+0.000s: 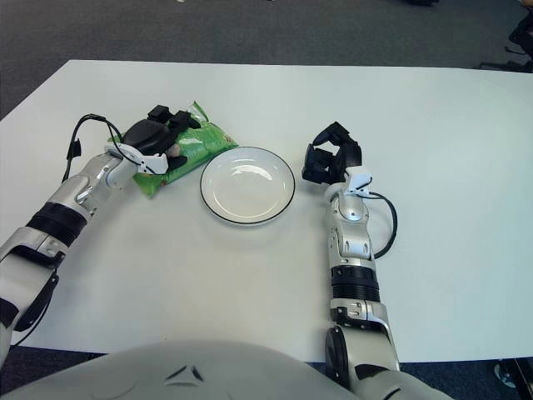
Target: Put the snack into the plate.
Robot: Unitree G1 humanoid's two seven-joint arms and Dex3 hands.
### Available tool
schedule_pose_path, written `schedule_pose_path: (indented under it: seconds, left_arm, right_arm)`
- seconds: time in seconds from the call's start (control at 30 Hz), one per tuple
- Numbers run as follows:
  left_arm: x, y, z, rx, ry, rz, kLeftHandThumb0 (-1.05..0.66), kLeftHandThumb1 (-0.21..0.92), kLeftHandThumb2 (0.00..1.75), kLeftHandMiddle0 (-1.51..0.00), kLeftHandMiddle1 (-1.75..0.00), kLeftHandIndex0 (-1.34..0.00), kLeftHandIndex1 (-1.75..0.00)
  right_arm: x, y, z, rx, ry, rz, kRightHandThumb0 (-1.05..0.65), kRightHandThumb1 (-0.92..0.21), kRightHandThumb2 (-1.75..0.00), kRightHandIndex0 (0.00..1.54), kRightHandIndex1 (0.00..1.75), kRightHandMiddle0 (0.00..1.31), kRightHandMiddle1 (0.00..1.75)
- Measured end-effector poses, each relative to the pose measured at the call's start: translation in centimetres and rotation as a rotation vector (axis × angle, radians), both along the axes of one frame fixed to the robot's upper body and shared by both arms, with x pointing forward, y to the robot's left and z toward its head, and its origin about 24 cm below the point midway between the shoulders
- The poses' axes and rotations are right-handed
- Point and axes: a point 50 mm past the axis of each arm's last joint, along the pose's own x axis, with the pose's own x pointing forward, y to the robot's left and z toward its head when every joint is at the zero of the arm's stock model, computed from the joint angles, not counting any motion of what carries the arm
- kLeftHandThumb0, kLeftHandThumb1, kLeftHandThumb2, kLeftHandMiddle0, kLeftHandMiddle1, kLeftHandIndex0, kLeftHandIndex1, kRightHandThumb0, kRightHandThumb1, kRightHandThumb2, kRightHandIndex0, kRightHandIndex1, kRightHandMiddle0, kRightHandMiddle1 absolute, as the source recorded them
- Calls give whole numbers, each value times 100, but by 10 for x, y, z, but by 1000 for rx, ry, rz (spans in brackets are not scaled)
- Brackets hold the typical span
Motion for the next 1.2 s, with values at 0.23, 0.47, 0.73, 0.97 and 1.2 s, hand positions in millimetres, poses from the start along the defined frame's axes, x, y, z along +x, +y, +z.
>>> schedule_pose_path:
  seconds: [0.23, 0.47, 0.73, 0.97, 1.2]
  left_arm:
    - [-4, 0, -6, -29, -105, 8, 47, 27, 137, -60, -175, -78, -175]
    - [-4, 3, -11, -49, -162, 17, 52, 19, 147, -71, -175, -101, -175]
    - [-3, 5, -12, -55, -187, 24, 54, 16, 150, -74, -174, -110, -175]
    - [-4, 6, -7, -48, -213, 43, 56, 11, 156, -78, -174, -108, -175]
    - [-4, 7, -5, -40, -225, 101, 58, 8, 160, -80, -175, -106, -175]
  right_arm:
    - [0, 1, 0, 0, -2, 12, -51, -25, -140, 129, 175, 67, 175]
    - [0, 1, -1, 2, 4, 21, -51, -25, -140, 129, 175, 67, 175]
    - [0, 1, -2, 11, 9, 28, -51, -25, -140, 129, 175, 67, 175]
    - [1, 0, -1, 12, 7, 31, -51, -25, -140, 130, 175, 67, 175]
    - [1, 0, -1, 10, 10, 35, -51, -25, -140, 130, 175, 67, 175]
